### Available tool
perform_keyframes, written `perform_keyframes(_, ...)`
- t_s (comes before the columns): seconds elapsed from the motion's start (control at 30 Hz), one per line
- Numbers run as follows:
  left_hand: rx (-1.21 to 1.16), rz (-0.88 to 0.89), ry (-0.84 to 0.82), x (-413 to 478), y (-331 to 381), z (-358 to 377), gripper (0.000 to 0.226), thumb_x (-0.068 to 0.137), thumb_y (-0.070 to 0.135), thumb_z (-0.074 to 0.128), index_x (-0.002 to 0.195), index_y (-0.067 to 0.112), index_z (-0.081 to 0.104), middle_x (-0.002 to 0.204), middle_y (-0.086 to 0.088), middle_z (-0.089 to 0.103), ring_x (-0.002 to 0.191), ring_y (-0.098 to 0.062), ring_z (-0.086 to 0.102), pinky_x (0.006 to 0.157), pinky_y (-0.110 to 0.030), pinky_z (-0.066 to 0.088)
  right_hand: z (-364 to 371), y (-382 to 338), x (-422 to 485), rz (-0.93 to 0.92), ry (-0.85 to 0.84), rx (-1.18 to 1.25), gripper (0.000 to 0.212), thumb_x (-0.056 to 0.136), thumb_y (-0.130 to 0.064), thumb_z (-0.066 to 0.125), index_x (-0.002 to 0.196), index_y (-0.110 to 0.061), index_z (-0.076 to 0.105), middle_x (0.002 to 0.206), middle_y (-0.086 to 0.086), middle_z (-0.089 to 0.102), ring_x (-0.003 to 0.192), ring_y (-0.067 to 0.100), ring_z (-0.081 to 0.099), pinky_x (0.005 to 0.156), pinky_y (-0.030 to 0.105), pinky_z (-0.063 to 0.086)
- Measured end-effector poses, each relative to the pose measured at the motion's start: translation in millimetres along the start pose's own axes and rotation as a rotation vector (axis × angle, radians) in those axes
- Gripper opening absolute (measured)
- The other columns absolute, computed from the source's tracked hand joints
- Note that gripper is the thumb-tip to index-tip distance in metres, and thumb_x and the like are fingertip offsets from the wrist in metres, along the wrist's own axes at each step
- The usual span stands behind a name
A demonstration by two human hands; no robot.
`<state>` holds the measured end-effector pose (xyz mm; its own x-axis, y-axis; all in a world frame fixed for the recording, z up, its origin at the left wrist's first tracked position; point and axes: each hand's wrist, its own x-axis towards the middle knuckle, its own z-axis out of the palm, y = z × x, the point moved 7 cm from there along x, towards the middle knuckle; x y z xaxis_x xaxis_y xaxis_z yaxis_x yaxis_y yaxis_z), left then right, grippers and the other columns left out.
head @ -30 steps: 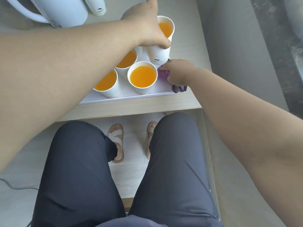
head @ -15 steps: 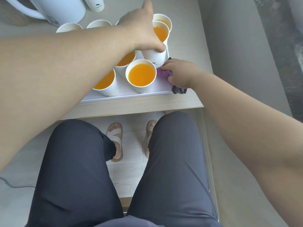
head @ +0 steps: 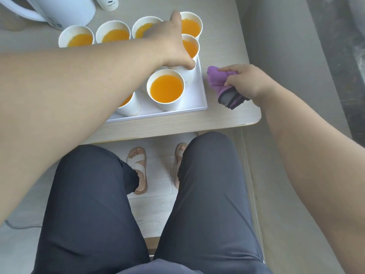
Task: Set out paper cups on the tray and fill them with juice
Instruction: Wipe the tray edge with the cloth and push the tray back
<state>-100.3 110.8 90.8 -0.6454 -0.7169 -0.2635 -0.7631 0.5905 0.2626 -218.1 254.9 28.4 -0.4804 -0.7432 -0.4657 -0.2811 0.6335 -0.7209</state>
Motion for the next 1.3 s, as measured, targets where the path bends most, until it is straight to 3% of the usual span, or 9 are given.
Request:
perform_keyframes(0.1, 0.01, -0.017, -0.006, 2, -2, 4, 0.094, 0.07, 0.04, 0.075, 0.141, 0.008, 0.022, 0.093, -0.011, 0.051, 0.08, -0.032, 0.052, 0.062, -0.037, 0.037, 3, 10, -2, 0.05, 0.02, 0.092, 0.045, 0.089, -0.003, 0.045, 0.126, -0.024, 0.06, 0.079, -0.004, 0.055, 0.038, -0.001, 0.049, 0.033, 0.012, 0.032)
perform_keyframes(0.3, 0.044, -0.044, -0.03, 6, -5, 12, 0.095, 0.068, 0.041, 0.077, 0.14, 0.01, 0.022, 0.092, -0.01, 0.053, 0.078, -0.032, 0.055, 0.061, -0.037, 0.04, 16, 18, -2, 0.084, 0.047, 0.144, 0.047, 0.089, -0.003, 0.045, 0.127, -0.026, 0.059, 0.08, -0.003, 0.053, 0.052, 0.01, 0.042, 0.034, 0.011, 0.031)
perform_keyframes(0.47, 0.083, -0.056, -0.022, 6, -5, 11, 0.098, 0.067, 0.045, 0.078, 0.14, 0.012, 0.022, 0.095, -0.009, 0.053, 0.08, -0.032, 0.056, 0.061, -0.037, 0.039, 24, 23, -3, 0.069, 0.036, 0.156, 0.048, 0.089, -0.004, 0.045, 0.13, -0.027, 0.057, 0.108, 0.001, 0.055, 0.062, 0.011, 0.049, 0.048, 0.015, 0.042)
perform_keyframes(0.7, 0.089, -0.065, -0.052, 6, -1, 13, 0.099, 0.064, 0.051, 0.079, 0.137, 0.012, 0.023, 0.097, -0.007, 0.052, 0.088, -0.034, 0.057, 0.07, -0.04, 0.043, 25, 25, -4, 0.06, 0.052, 0.177, 0.048, 0.089, -0.003, 0.046, 0.13, -0.026, 0.057, 0.106, 0.001, 0.055, 0.067, 0.015, 0.052, 0.062, 0.026, 0.048)
perform_keyframes(0.87, 0.048, -0.085, -0.072, 5, -3, 14, 0.103, 0.064, 0.053, 0.079, 0.138, 0.011, 0.022, 0.101, -0.006, 0.054, 0.089, -0.033, 0.057, 0.066, -0.039, 0.042, 28, 24, -4, 0.052, 0.053, 0.182, 0.048, 0.088, -0.004, 0.047, 0.13, -0.026, 0.057, 0.113, 0.002, 0.053, 0.073, 0.019, 0.054, 0.069, 0.035, 0.053)
perform_keyframes(1.0, -0.009, -0.088, -0.053, 5, -4, 14, 0.102, 0.065, 0.049, 0.08, 0.14, 0.01, 0.022, 0.102, -0.006, 0.054, 0.085, -0.03, 0.055, 0.064, -0.037, 0.04, 31, 23, -3, 0.049, 0.054, 0.176, 0.048, 0.089, -0.004, 0.047, 0.13, -0.027, 0.056, 0.11, 0.001, 0.053, 0.068, 0.013, 0.053, 0.059, 0.023, 0.048)
perform_keyframes(1.3, -0.041, -0.085, -0.024, 7, -2, 14, 0.096, 0.065, 0.047, 0.08, 0.136, 0.011, 0.026, 0.098, -0.001, 0.052, 0.084, -0.028, 0.055, 0.065, -0.037, 0.038, 34, 23, -2, 0.04, 0.059, 0.183, 0.048, 0.089, -0.004, 0.047, 0.131, -0.025, 0.056, 0.113, 0.001, 0.055, 0.087, 0.016, 0.055, 0.064, 0.015, 0.047)
